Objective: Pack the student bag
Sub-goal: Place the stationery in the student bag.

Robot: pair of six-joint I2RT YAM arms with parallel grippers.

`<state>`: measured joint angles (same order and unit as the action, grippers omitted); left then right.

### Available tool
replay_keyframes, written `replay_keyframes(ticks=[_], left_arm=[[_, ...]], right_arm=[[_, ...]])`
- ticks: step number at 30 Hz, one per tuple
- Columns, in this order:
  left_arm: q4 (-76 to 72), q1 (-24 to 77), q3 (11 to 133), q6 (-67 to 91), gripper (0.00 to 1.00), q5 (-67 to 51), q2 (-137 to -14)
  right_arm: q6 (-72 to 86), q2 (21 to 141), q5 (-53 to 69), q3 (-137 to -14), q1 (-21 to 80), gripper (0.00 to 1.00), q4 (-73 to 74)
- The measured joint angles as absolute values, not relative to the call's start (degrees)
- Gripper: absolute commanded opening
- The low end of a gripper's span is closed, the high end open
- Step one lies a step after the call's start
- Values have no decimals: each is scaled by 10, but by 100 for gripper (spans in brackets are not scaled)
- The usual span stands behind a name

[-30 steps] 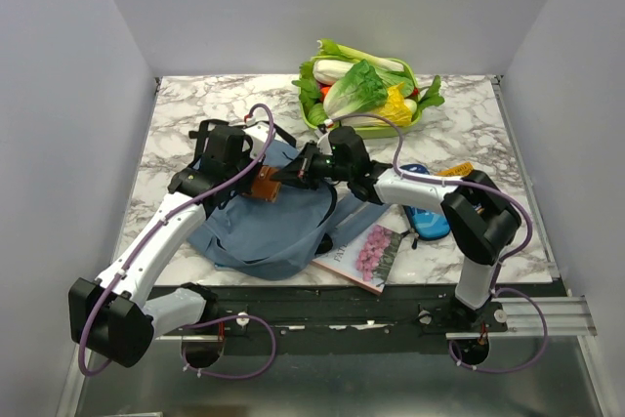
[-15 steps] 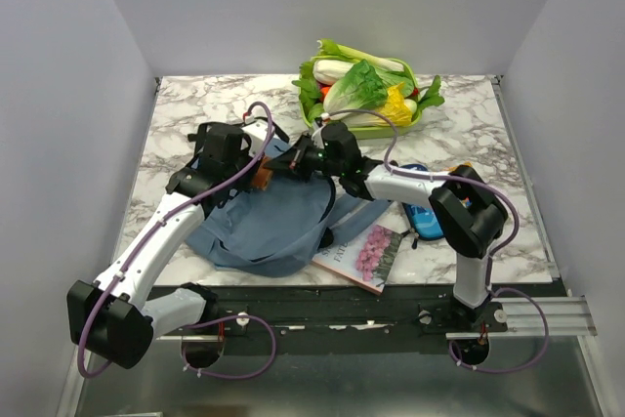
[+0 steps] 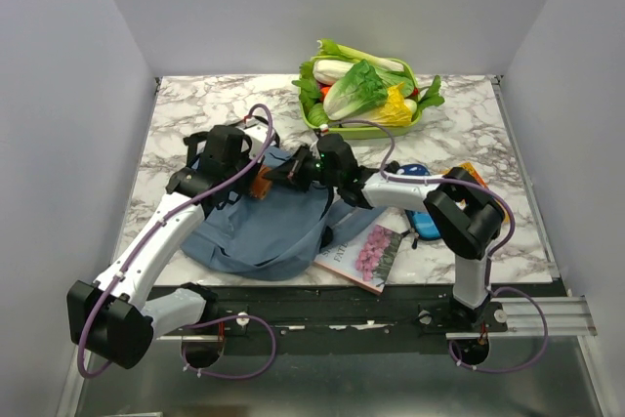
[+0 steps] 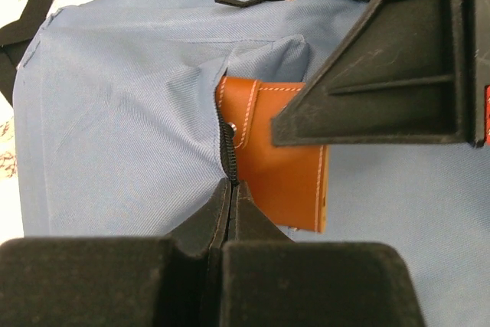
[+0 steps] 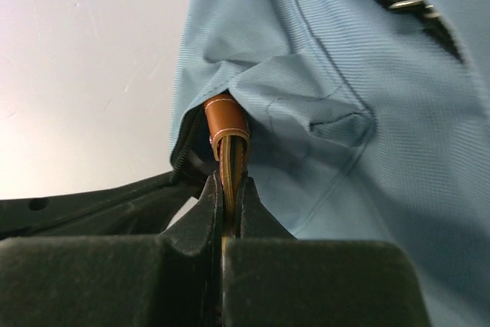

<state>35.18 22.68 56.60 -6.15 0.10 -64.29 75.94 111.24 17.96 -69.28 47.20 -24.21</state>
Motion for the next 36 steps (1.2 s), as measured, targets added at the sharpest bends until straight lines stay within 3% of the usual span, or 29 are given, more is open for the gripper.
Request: replay_keyframes(ticks=[16, 29, 36], left_arm=[[347, 229, 604, -55, 0, -33, -658], [366, 221, 616, -55, 0, -37, -679], [383, 221, 634, -49, 0, -55, -693]], right_arm=[[841, 1096, 163, -633, 447, 1, -373], [770, 1152, 174, -757, 482, 0, -253], [760, 1140, 175, -736, 474, 0, -235]])
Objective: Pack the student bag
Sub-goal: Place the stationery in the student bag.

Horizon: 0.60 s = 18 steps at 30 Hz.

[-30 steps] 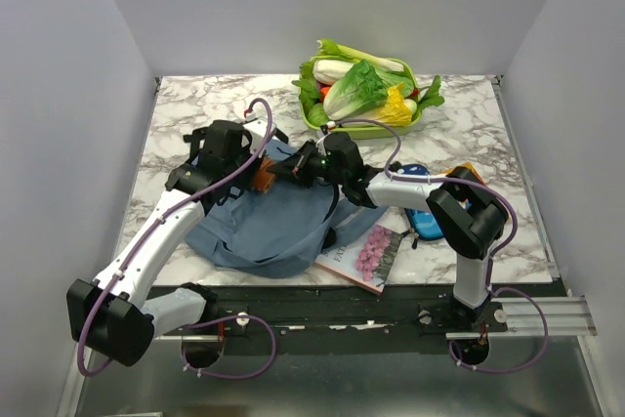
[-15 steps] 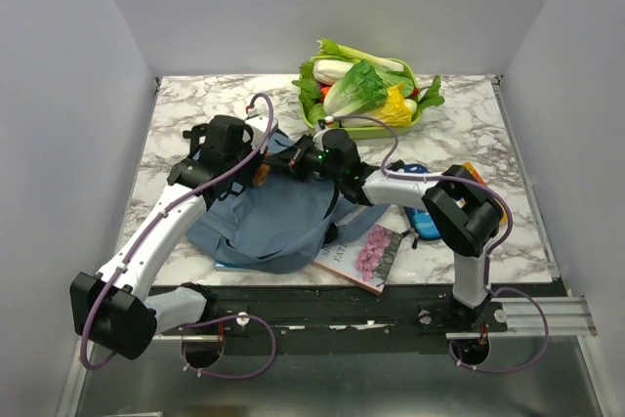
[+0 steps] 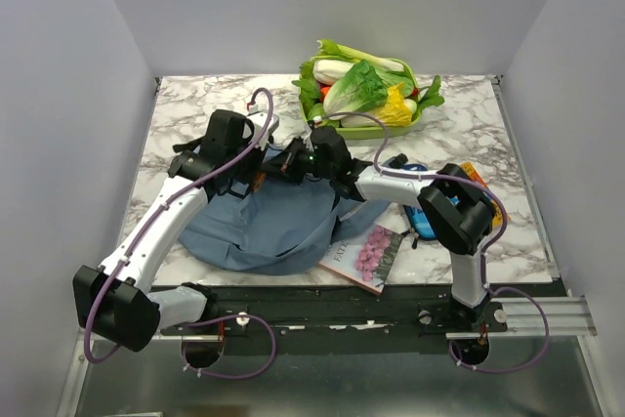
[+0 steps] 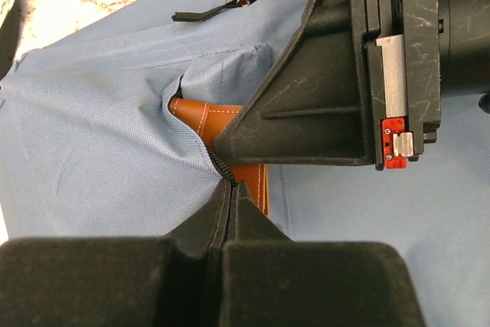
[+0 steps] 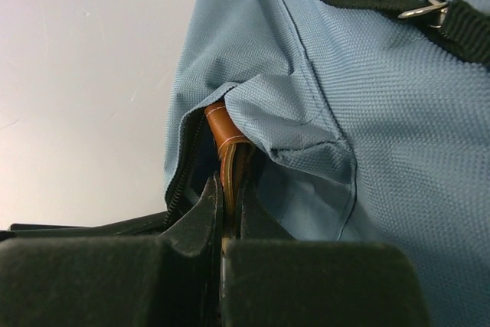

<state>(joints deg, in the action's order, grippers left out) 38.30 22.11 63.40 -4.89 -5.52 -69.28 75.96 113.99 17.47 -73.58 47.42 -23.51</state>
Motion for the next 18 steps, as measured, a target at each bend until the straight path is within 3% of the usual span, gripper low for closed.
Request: replay_keyframes(ticks=[11, 18], left_arm=[[400, 224, 741, -3, 0, -170, -736], [389, 226, 741, 14, 0, -201, -739]], right_arm=[[721, 998, 142, -655, 440, 0, -239], [740, 965, 144, -604, 429, 0, -275]])
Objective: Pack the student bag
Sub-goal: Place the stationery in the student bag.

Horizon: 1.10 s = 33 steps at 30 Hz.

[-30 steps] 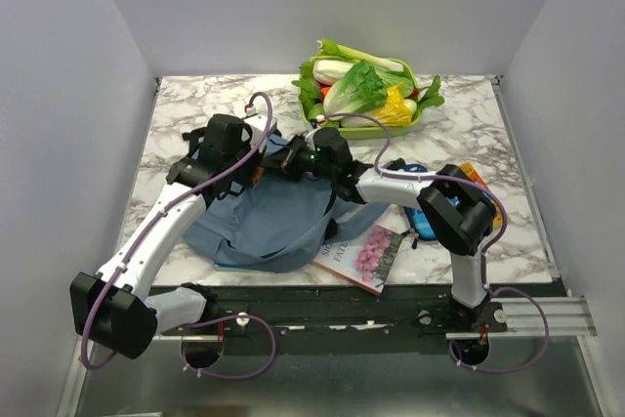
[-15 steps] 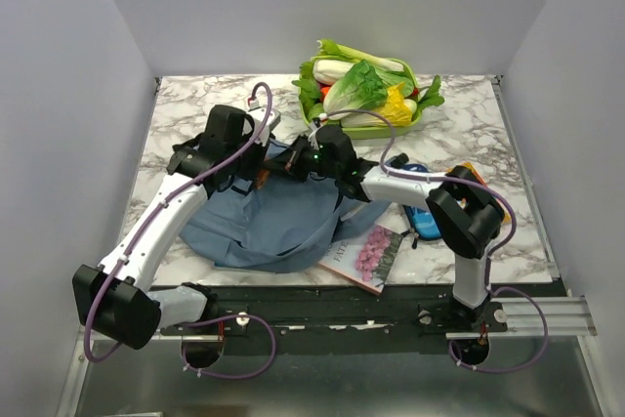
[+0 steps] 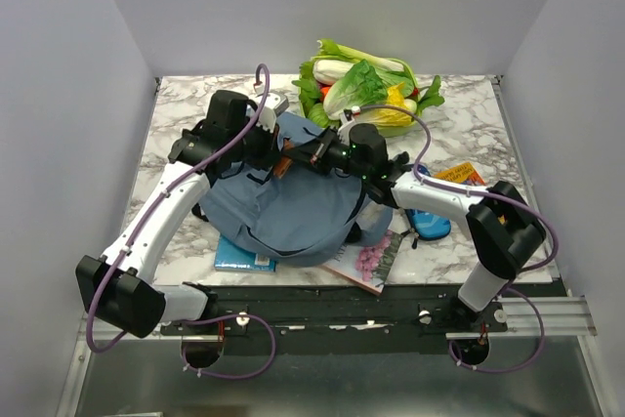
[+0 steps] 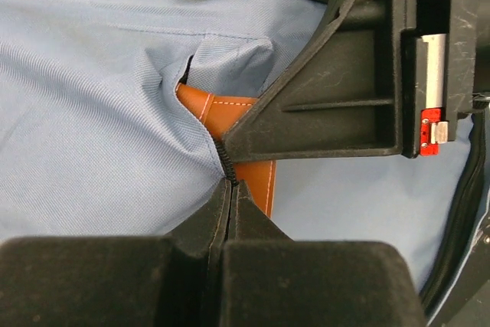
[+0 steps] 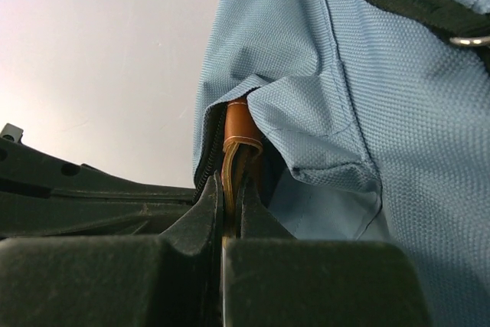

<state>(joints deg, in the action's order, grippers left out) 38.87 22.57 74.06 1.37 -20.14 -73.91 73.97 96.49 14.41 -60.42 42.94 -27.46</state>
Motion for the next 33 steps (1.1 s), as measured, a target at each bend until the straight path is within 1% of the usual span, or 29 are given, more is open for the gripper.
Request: replay_keyframes(ticks=[7, 12, 16, 17, 19, 20, 22, 23, 25, 26, 29, 33], left_arm=[[404, 224, 739, 12, 0, -227, -740], [422, 228, 748, 4, 0, -305, -740], [425, 226, 748, -4, 0, -332, -747], [425, 226, 748, -8, 0, -333, -750], [425, 224, 748, -15, 0, -333, -752], [424, 223, 748, -20, 0, -332, -753], [423, 223, 746, -25, 0, -329, -754], [422, 223, 743, -29, 0, -325, -754], [418, 220, 737, -33, 0, -317, -753], [415, 217, 733, -35, 0, -314, -753], [400, 208, 715, -39, 0, -297, -751], [378, 203, 692, -41, 0, -266, -751]], right_arm=[[762, 1009, 157, -604, 432, 1, -289], [750, 1016, 151, -630, 436, 0, -237], [734, 1020, 153, -667, 443, 1, -212], [727, 1021, 153, -674, 444, 5, -204], [714, 1027, 154, -686, 446, 18, -188], [708, 1028, 155, -689, 446, 31, -178], [698, 1029, 156, -689, 446, 41, -166], [691, 1029, 156, -689, 446, 48, -160], [682, 1029, 157, -689, 444, 54, -148], [677, 1029, 161, -688, 441, 62, -144], [658, 1027, 164, -678, 435, 71, -136], [624, 1000, 162, -653, 429, 75, -117]])
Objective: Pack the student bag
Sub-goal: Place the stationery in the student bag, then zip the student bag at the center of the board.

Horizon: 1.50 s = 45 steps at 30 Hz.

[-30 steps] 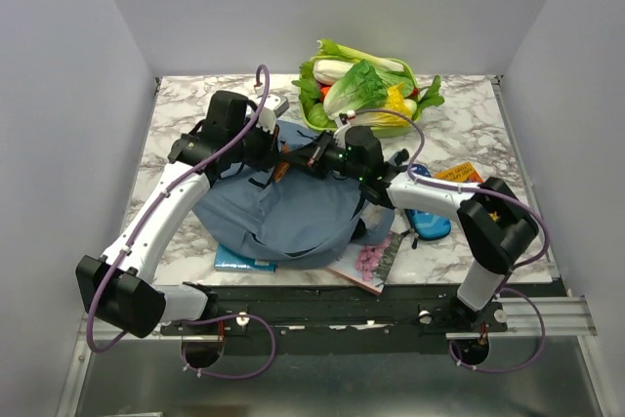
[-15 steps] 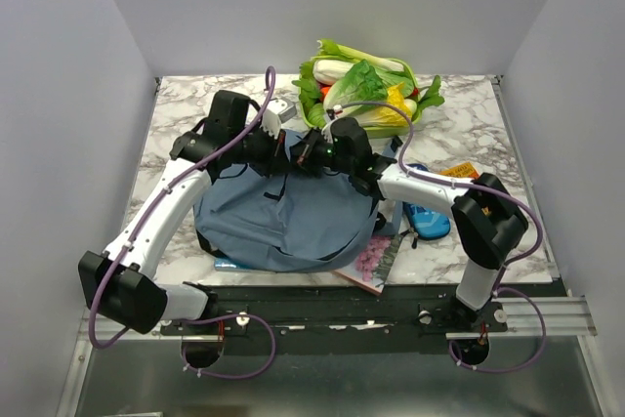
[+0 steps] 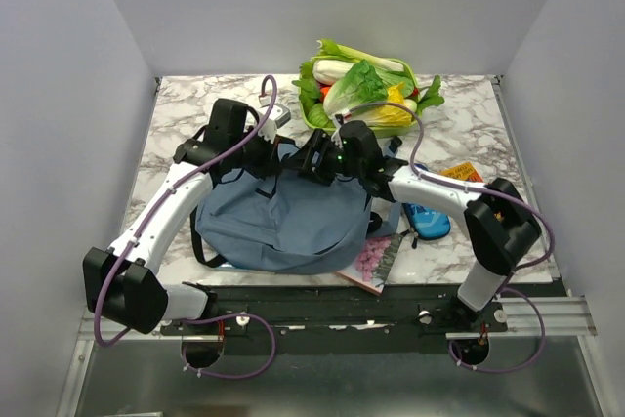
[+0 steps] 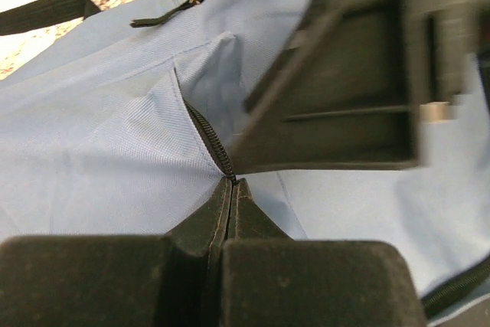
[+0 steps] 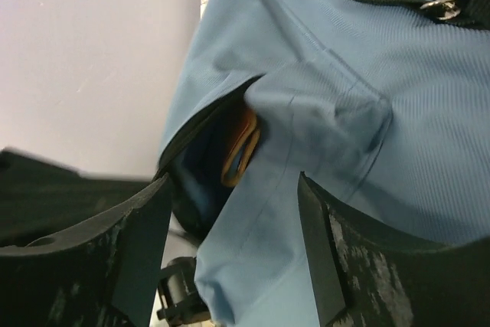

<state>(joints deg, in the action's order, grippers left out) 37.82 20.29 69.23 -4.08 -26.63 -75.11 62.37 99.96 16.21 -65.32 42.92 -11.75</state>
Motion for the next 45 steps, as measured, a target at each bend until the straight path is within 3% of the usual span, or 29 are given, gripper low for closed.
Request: replay_keyframes(ticks=[7, 9, 11, 14, 21, 30, 45], left_arm=[[361, 192, 677, -42, 0, -237, -751], [364, 192, 679, -46, 22, -235, -751], [380, 192, 688, -56, 35, -233, -752], [420, 192, 720, -80, 39, -234, -756], [558, 191, 794, -237, 40, -277, -751], [725, 194, 788, -446, 39, -306, -753], [628, 230, 726, -477, 37, -246, -753]], right_arm=[[565, 890, 151, -614, 423, 75, -97], [546, 873, 148, -613, 423, 73, -97], [526, 865, 145, -613, 425, 72, -96], [496, 864, 137, -603, 434, 71, -90], [446, 864, 126, -561, 460, 73, -64], [401, 855, 98, -557, 495, 73, -63], [393, 835, 77, -546, 503, 72, -63]])
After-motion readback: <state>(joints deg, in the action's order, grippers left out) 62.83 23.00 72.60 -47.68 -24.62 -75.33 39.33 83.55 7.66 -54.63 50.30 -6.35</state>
